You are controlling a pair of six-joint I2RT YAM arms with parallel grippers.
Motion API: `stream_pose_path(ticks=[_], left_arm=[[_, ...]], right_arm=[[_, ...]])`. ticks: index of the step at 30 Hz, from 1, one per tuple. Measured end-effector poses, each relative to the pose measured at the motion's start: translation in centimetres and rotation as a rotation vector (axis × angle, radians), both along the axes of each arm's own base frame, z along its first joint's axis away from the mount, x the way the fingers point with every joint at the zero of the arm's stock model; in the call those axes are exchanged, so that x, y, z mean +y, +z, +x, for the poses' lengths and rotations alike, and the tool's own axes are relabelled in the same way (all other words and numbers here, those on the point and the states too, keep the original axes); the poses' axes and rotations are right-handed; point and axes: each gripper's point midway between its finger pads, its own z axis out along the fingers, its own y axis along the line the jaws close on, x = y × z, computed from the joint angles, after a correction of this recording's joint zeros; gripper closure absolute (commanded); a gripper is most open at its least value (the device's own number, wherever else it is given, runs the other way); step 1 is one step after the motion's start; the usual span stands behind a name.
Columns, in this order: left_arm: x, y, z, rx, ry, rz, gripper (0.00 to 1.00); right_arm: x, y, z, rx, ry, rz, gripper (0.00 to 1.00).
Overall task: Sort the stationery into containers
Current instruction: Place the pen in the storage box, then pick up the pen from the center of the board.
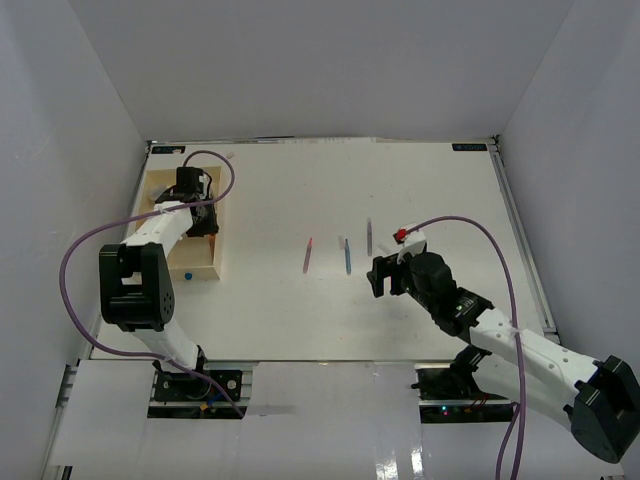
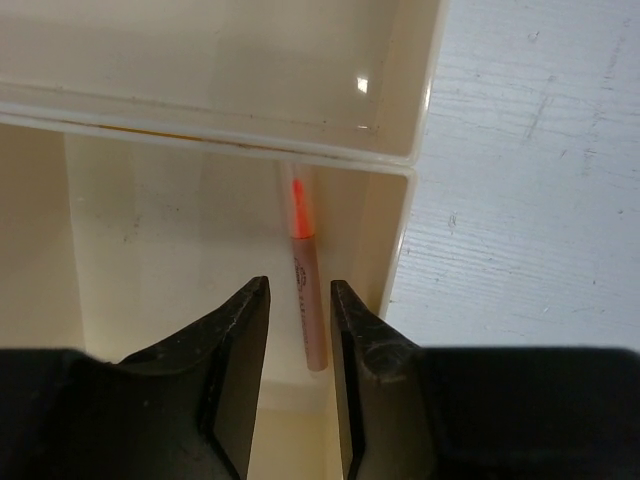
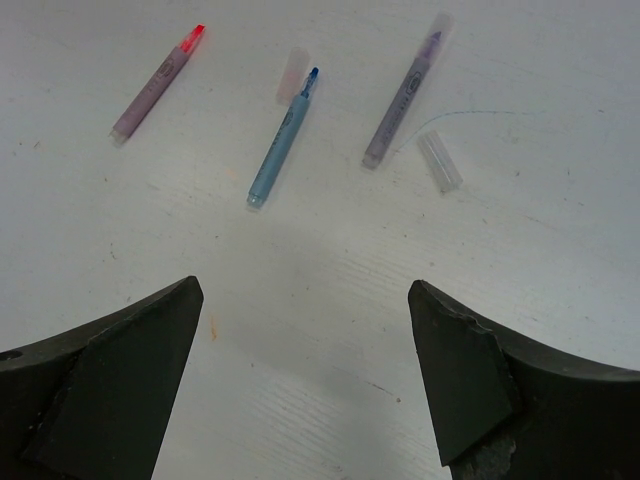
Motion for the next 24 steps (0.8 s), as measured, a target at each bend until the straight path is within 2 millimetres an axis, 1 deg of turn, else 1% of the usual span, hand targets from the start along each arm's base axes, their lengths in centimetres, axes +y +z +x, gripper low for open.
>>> stream_pose_path(ticks=[4, 5, 8, 9, 11, 12, 13, 15, 16, 18, 19, 20, 21, 24], left_arm=[[-0.2, 0.0, 0.0, 0.001, -0.005, -0.009, 0.54], [-0.2, 0.0, 0.0, 0.001, -0.006, -0.011, 0.51], [-0.2, 0.3, -0.1, -0.005, -0.001, -0.019, 0.45], [-0.3, 0.6, -0.1, -0.013, 0.002, -0.023, 0.4], [-0.4, 1.5, -0.1, -0.038, 0.006, -0.035, 0.33], [-0.5, 2.1, -0.1, -0.056, 0.01, -0.042, 0.3], [-0.6, 3.0, -0.1, -0.083, 0.014, -0.051, 0.24], [-0.8, 4.9, -0.2, -0.142, 0.017, -0.066, 0.18], [-0.9, 6.0, -0.3, -0.179, 0.02, -0.074, 0.12], [-1.1, 8.1, -0.4, -0.254, 0.031, -0.087, 0.09], [-1.1, 8.9, -0.4, -0.287, 0.037, -0.091, 0.06], [-1.0, 9.9, -0.5, -0.324, 0.046, -0.095, 0.05], [-0.9, 10.6, -0.7, -0.348, 0.054, -0.096, 0.04], [-0.6, 12.3, -1.0, -0.42, 0.078, -0.093, 0.04]], right_arm=[[0.0, 0.0, 0.1, 0.0, -0.001, -0.008, 0.09], [0.0, 0.1, 0.2, -0.002, -0.001, -0.01, 0.08], [0.1, 0.6, 0.6, -0.008, -0.009, -0.022, 0.04], [0.1, 0.8, 0.9, -0.008, -0.014, -0.028, 0.04], [0.5, 1.6, 1.6, -0.009, -0.025, -0.04, 0.03], [0.7, 1.9, 1.9, -0.008, -0.031, -0.045, 0.02], [0.8, 2.1, 2.4, 0.0, -0.042, -0.06, 0.0], [1.3, 2.5, 3.5, 0.014, -0.063, -0.085, 0.01], [1.6, 2.6, 4.1, 0.02, -0.072, -0.097, 0.07], [2.0, 2.4, 5.0, 0.034, -0.092, -0.126, 0.12], [2.1, 2.2, 5.5, 0.044, -0.103, -0.139, 0.17], [2.3, 1.8, 6.1, 0.058, -0.112, -0.158, 0.19], [2.5, 1.4, 6.5, 0.072, -0.119, -0.172, 0.22], [2.9, -0.1, 8.0, 0.121, -0.147, -0.207, 0.26]])
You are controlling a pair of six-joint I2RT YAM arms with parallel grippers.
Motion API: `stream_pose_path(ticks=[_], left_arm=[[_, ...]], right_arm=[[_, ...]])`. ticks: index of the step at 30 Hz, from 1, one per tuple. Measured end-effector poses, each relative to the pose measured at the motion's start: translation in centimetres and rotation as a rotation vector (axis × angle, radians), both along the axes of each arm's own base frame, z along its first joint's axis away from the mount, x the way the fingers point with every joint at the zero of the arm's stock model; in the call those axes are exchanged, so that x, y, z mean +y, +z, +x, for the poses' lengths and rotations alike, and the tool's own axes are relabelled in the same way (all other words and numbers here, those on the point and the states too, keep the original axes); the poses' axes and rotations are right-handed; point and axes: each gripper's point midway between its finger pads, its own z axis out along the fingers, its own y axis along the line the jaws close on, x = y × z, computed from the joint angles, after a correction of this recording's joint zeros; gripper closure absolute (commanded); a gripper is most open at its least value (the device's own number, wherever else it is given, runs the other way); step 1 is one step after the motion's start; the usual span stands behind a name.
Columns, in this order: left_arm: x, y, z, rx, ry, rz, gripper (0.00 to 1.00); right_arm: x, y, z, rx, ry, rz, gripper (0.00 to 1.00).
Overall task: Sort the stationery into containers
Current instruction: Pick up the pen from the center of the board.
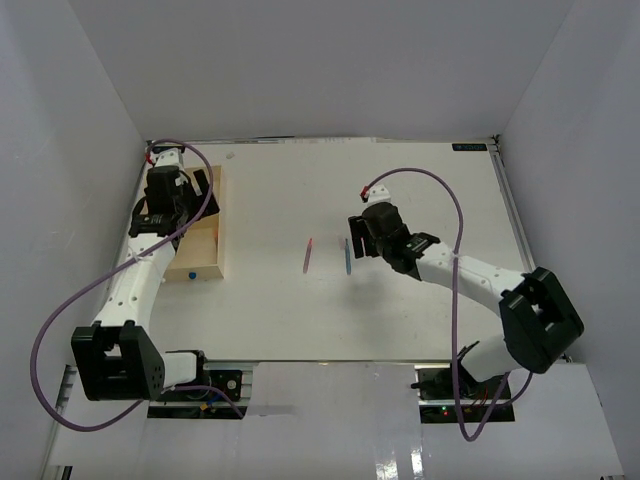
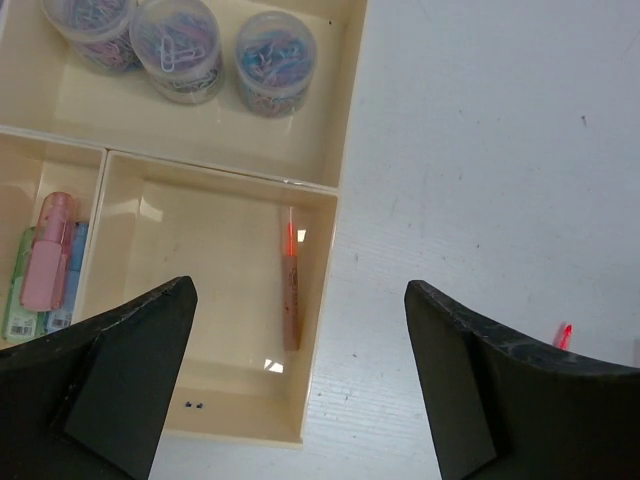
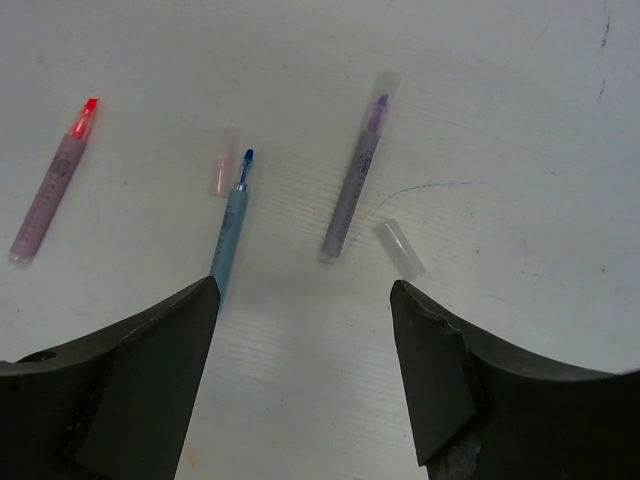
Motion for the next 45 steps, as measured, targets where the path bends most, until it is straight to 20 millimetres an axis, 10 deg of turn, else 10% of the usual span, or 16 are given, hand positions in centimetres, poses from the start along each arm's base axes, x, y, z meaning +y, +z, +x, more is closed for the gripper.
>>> stream_pose_path(ticks=[19, 32, 38, 45], left_arm=[[-0.9, 1.9, 0.2, -0.089, -0.019, -0.051, 0.04], [-3.7, 2.2, 0.2, -0.1, -0.143, -0.144, 0.07], [-6.6, 2.4, -0.2, -0.106, -0.246, -0.276, 0.09], [-13.3, 4.4, -3.0, -0.165, -0.373, -0.43, 0.1]], right_arm=[[-0.8, -8.6, 5.3, 0.212, -0.12, -0.092, 0.65], [-0.5, -9.3, 5.5, 0.23, -0.124, -0.086, 0.89], [-0.4, -7.5, 5.3, 0.206, -0.114, -0.064, 0.92], [2.9, 1.6, 2.4, 0.011, -0.017, 0.134, 0.92]])
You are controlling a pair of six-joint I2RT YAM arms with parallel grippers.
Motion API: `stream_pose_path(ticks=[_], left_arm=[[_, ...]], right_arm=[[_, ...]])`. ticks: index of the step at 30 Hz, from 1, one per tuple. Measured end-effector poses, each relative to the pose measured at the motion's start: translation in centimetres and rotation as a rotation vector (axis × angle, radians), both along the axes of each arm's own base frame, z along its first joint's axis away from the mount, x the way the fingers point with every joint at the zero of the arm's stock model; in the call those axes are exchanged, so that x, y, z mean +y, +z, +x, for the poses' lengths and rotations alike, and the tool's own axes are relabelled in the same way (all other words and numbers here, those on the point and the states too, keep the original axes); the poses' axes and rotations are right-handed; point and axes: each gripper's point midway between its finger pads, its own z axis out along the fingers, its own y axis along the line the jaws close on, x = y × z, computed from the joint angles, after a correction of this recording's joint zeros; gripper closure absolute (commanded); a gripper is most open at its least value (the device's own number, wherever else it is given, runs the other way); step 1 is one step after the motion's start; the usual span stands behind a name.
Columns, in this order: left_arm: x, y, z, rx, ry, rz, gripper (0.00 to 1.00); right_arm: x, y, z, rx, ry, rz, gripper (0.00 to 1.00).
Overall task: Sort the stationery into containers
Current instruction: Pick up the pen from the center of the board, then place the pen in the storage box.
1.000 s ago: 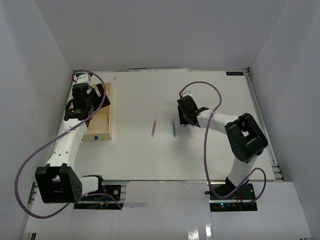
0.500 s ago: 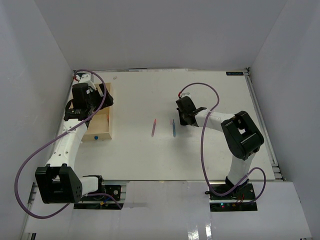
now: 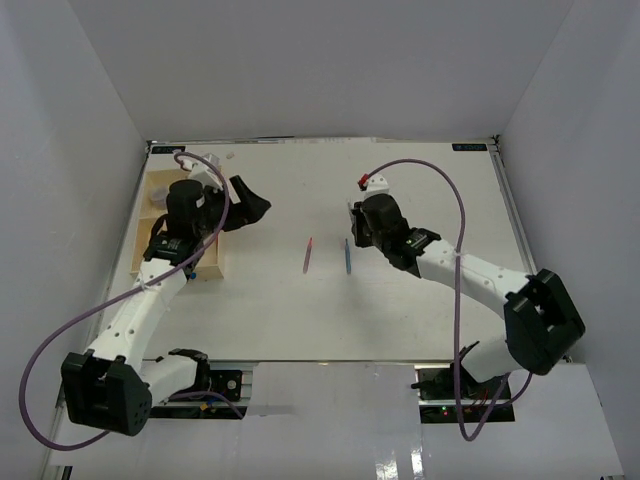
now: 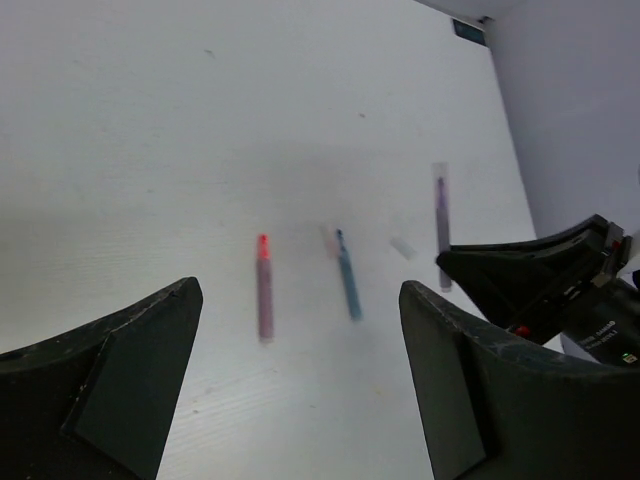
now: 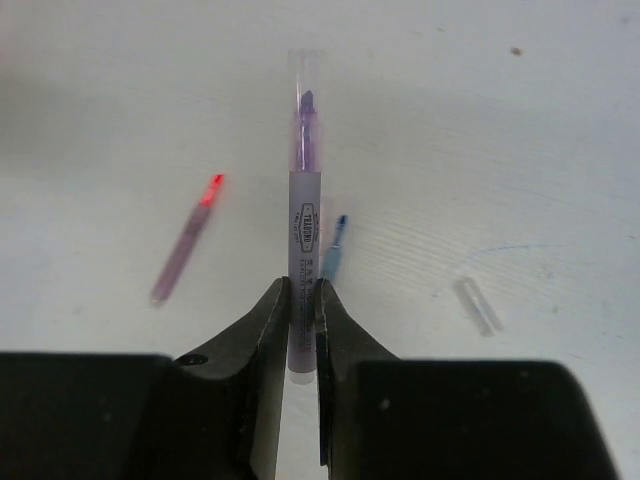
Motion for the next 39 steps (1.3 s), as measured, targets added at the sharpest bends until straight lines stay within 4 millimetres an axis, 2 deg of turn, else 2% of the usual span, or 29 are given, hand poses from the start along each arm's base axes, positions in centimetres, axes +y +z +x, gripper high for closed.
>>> stream_pose_path(ticks=[3, 6, 9, 13, 16, 17, 23, 24, 27, 30, 33, 34, 36, 37, 39], left_arm=[[-5.0, 0.8, -2.2, -0.03, -0.098, -0.063, 0.09], [-8.8, 0.9, -3.7, -0.035, -0.161, -0.107, 0.1], [-11.5, 0.8, -4.3, -0.035, -0.182, -0.121, 0.13], [-14.2, -0.3, -4.8, -0.016, -0.188, -0.105, 0.18], [-16.1, -1.3, -5.1, 0.002, -0.197, -0.089, 0.24], [-16.6, -1.6, -5.2, 0.009, -0.199, -0.083, 0.3], [-19.0, -2.9, -5.6, 0.036, -0.213, -0.058, 0.53], [-19.3, -2.9, -5.7, 0.037, -0.217, -0.055, 0.63], [-19.8, -3.0, -5.9, 0.037, -0.222, -0.051, 0.77], [-19.8, -3.0, -5.8, 0.032, -0.216, -0.046, 0.86], [-19.8, -3.0, -5.8, 0.028, -0.213, -0.042, 0.95], [-19.7, -3.0, -5.8, 0.026, -0.212, -0.039, 0.97], [-19.6, -3.0, -5.8, 0.022, -0.207, -0.032, 0.98], [-19.5, -3.0, -5.7, 0.02, -0.203, -0.024, 0.98], [-19.0, -3.2, -5.7, 0.016, -0.192, 0.003, 0.99]], right_arm=[[2.4, 2.8, -2.6, -0.078, 0.081, 0.109, 0.91], [4.0, 3.7, -5.4, -0.105, 0.159, 0.191, 0.9], [4.9, 3.7, -7.6, -0.109, 0.215, 0.258, 0.9], [5.5, 3.8, -9.1, -0.112, 0.252, 0.315, 0.9], [5.8, 4.5, -9.8, -0.129, 0.271, 0.358, 0.9], [5.8, 4.7, -10.0, -0.133, 0.274, 0.372, 0.9], [5.8, 5.9, -10.4, -0.163, 0.278, 0.426, 0.89], [5.8, 6.1, -10.4, -0.167, 0.278, 0.432, 0.89], [5.7, 6.1, -10.4, -0.169, 0.275, 0.44, 0.86], [5.7, 6.1, -10.4, -0.169, 0.273, 0.446, 0.78], [5.7, 6.1, -10.5, -0.166, 0.272, 0.45, 0.67], [5.7, 6.1, -10.5, -0.166, 0.272, 0.45, 0.59], [5.7, 6.1, -10.5, -0.165, 0.272, 0.45, 0.51], [5.7, 6.0, -10.5, -0.165, 0.271, 0.449, 0.39], [5.6, 5.8, -10.5, -0.163, 0.271, 0.443, 0.25]])
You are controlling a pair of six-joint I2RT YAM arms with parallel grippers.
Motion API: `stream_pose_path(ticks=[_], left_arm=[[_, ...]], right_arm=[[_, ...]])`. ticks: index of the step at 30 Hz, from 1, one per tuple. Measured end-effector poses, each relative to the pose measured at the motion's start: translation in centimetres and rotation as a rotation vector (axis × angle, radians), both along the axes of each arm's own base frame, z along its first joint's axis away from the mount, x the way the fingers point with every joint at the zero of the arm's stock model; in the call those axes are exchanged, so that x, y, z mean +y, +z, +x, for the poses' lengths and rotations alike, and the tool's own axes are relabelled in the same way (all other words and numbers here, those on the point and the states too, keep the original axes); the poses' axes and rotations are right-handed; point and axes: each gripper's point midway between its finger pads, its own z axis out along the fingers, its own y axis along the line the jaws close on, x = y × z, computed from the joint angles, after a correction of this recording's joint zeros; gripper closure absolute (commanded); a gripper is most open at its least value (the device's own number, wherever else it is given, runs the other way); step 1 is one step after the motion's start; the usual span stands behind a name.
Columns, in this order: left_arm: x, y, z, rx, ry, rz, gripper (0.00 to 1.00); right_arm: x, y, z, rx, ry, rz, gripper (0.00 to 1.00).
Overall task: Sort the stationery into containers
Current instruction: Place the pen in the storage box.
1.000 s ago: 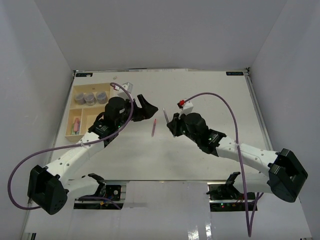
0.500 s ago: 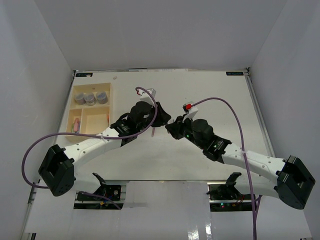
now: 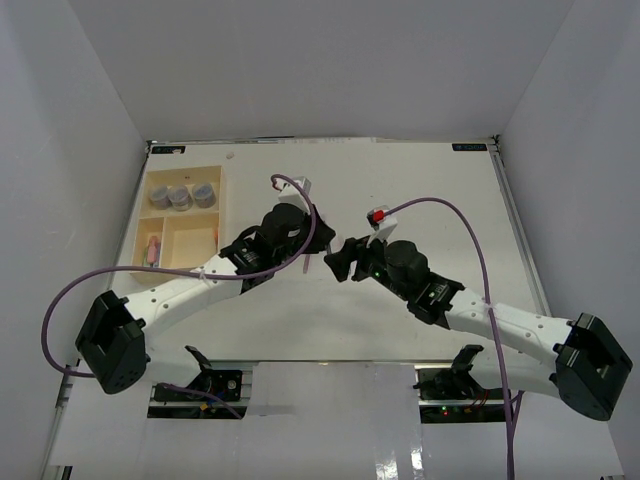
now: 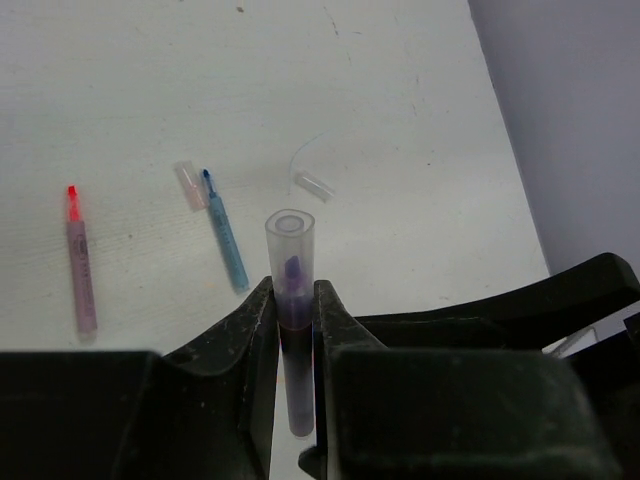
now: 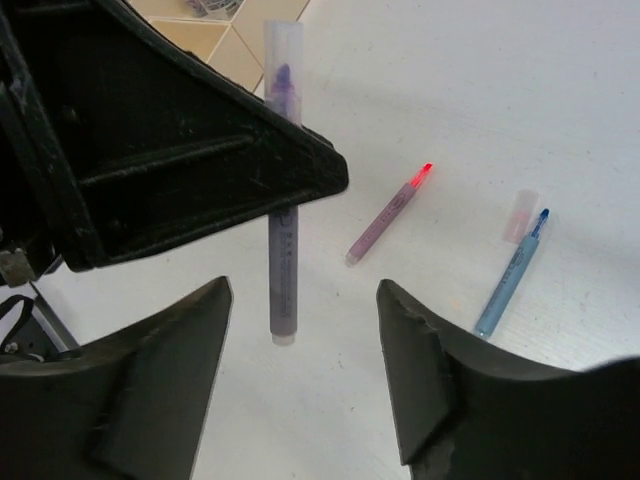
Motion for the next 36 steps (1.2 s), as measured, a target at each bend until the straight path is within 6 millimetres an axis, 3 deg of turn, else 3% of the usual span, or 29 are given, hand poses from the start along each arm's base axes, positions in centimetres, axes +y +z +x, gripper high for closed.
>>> stream_pose_path(ticks=[1, 3, 6, 9, 15, 21, 24, 25, 29, 33, 36], left_arm=[[0.3, 0.0, 0.1, -0.005, 0.01, 0.017, 0.99], [1.1, 0.1, 0.5, -0.02, 0.032, 0.058, 0.99], [3.5, 0.2, 1.6, -0.036, 0.082, 0.135, 1.0], [8.9, 0.1, 3.9, -0.03, 0.192, 0.217, 1.0], [23.1, 0.0, 6.8, 0.026, 0.464, 0.406, 1.0], [31.2, -1.0, 7.9, 0.118, 0.58, 0.587, 0.96], [33.4, -3.7, 8.2, 0.209, 0.59, 0.652, 0.89], [34.1, -6.2, 8.1, 0.288, 0.566, 0.694, 0.88], [34.3, -9.3, 8.4, 0.377, 0.521, 0.73, 0.8], [34.4, -11.4, 8.2, 0.439, 0.49, 0.744, 0.67], [34.5, -11.5, 8.2, 0.444, 0.488, 0.742, 0.59]], right_arm=[[-0.2, -0.1, 0.0, -0.004, -0.002, -0.007, 0.13], [-0.5, -0.3, 0.0, -0.012, -0.007, -0.023, 0.05], [-1.4, -0.5, 0.1, -0.03, -0.025, -0.061, 0.1], [-2.5, -0.9, 0.1, -0.046, -0.048, -0.098, 0.1], [-4.6, -4.4, -0.7, -0.041, -0.055, -0.208, 0.1], [-5.4, -5.9, -0.9, -0.035, -0.052, -0.269, 0.1], [-5.5, -6.0, -0.9, -0.041, -0.05, -0.282, 0.1], [-5.6, -6.1, -0.9, -0.042, -0.049, -0.288, 0.1], [-6.2, -6.8, -1.1, -0.044, -0.053, -0.31, 0.1], [-7.0, -7.5, -1.2, -0.038, -0.069, -0.344, 0.1], [-7.3, -7.6, -1.1, -0.036, -0.082, -0.354, 0.1]])
